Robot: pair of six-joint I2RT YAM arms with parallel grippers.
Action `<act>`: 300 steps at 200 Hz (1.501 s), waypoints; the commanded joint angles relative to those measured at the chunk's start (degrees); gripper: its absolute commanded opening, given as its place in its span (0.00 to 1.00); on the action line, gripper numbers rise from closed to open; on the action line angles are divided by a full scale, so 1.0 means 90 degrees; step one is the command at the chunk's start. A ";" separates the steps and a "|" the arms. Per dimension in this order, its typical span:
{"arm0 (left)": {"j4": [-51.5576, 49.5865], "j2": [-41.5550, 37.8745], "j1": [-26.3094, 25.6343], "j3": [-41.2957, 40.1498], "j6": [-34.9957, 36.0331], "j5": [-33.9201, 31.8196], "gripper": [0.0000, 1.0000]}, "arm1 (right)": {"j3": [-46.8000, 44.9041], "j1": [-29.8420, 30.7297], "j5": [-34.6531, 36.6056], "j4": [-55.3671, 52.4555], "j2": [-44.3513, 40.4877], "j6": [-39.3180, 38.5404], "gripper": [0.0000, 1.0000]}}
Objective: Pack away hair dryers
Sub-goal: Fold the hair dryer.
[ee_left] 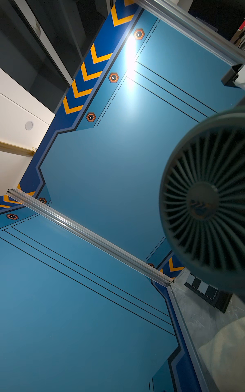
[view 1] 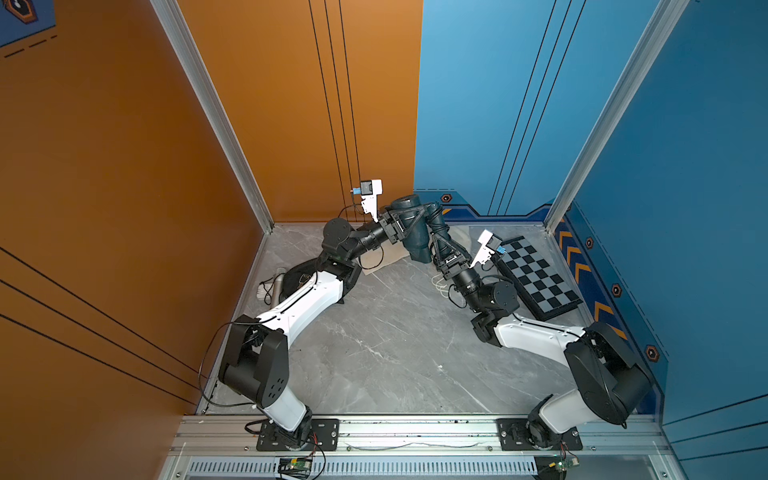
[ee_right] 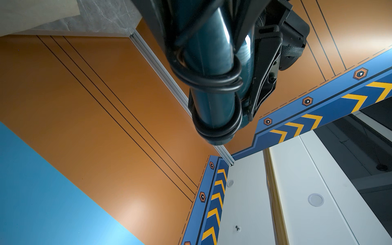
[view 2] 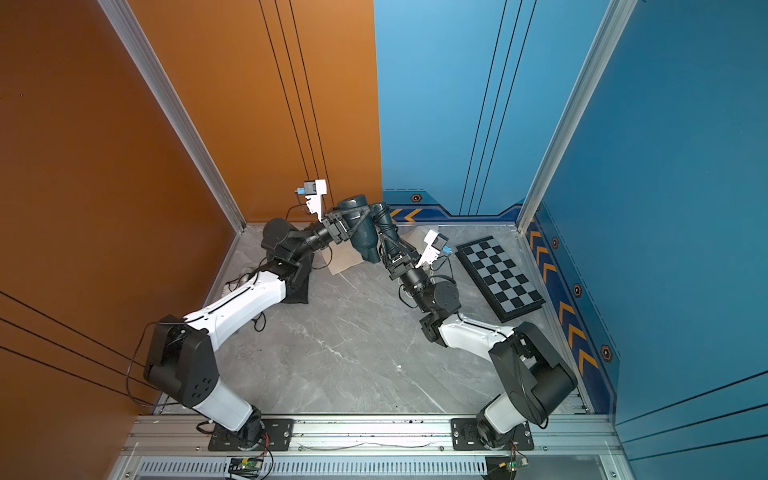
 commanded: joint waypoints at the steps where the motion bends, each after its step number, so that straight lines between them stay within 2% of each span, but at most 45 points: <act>1: 0.0396 -0.0100 -0.0469 -0.0021 0.0447 -0.0307 0.00 | 0.0136 0.0494 -0.0554 -0.0227 -0.0003 -0.0035 0.36; 24: 0.0396 -0.0156 -0.0384 -0.0041 0.0357 -0.0201 0.00 | 0.0041 0.0119 -0.1005 -0.0220 -0.0123 0.0227 0.62; 38: 0.0400 -0.0157 -0.0339 -0.0025 0.0290 -0.0112 0.00 | 0.0000 0.0014 -0.1277 -0.0227 -0.0201 0.0325 0.69; 59: 0.0397 -0.0159 -0.0285 -0.0015 0.0164 -0.0037 0.00 | -0.0082 -0.0121 -0.1573 -0.0227 -0.0297 0.0453 0.71; 107: 0.0406 -0.0094 -0.0314 0.0073 -0.0088 0.0133 0.00 | -0.0082 -0.0399 -0.1713 -0.0226 -0.0360 0.0279 0.73; 185: 0.0406 -0.0195 -0.0314 0.0207 -0.0466 0.0394 0.00 | 0.0009 -0.1258 -0.2399 -0.0228 -0.0347 0.0522 0.75; 267: 0.0406 -0.0044 -0.0391 0.0082 -0.0476 0.0392 0.00 | 0.0381 -0.1303 -0.2446 -0.0227 -0.0166 0.0584 0.78; 300: 0.0406 0.0014 -0.0382 0.0110 -0.0476 0.0388 0.00 | 0.0545 -0.1246 -0.2506 -0.0224 -0.0173 0.0677 0.82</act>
